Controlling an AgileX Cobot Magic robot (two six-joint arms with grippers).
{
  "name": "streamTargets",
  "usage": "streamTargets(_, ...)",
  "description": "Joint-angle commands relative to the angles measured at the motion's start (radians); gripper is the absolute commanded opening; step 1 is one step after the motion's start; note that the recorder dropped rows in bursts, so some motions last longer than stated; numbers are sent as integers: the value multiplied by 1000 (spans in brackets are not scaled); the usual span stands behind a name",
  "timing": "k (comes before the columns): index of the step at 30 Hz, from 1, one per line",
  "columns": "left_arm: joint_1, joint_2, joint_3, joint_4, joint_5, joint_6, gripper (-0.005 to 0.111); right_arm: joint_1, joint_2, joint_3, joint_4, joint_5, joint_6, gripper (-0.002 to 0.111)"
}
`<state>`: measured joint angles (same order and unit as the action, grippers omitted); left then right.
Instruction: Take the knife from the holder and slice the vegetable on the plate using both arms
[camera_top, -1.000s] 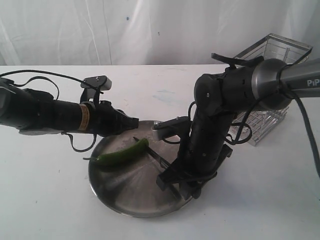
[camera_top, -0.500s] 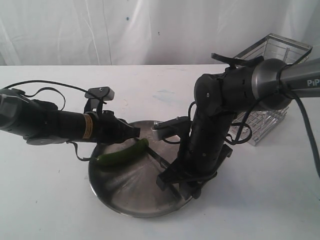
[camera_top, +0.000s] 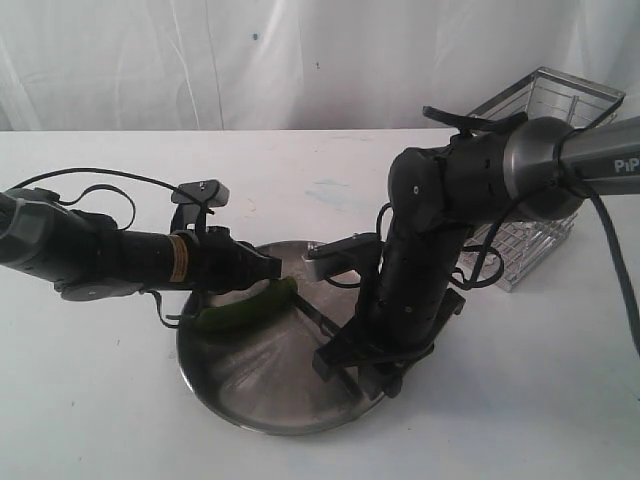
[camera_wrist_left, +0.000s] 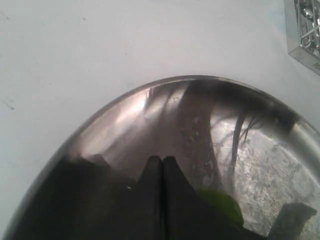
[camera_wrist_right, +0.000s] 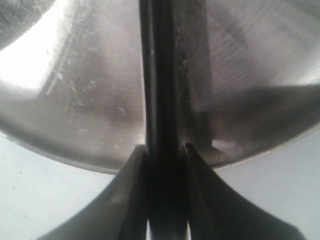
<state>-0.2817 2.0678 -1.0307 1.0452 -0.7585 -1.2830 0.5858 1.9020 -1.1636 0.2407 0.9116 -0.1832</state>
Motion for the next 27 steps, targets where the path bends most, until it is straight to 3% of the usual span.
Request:
streamTargets(1,-2,34,6,32,41,-2,0,-5,-9,1,-9,-2,8,0)
streamTargets(4,-2,38,6,80,105,-2,0,-5,-9,1,-9,0,8,0)
streamTargets(14,-2,38,6,123,37,-51,0,-5,-9,1,-17,225,4,0)
streamTargets(27,2,-107,6,95,-36,-18,0,-5,-9,1,-38,183,34,0)
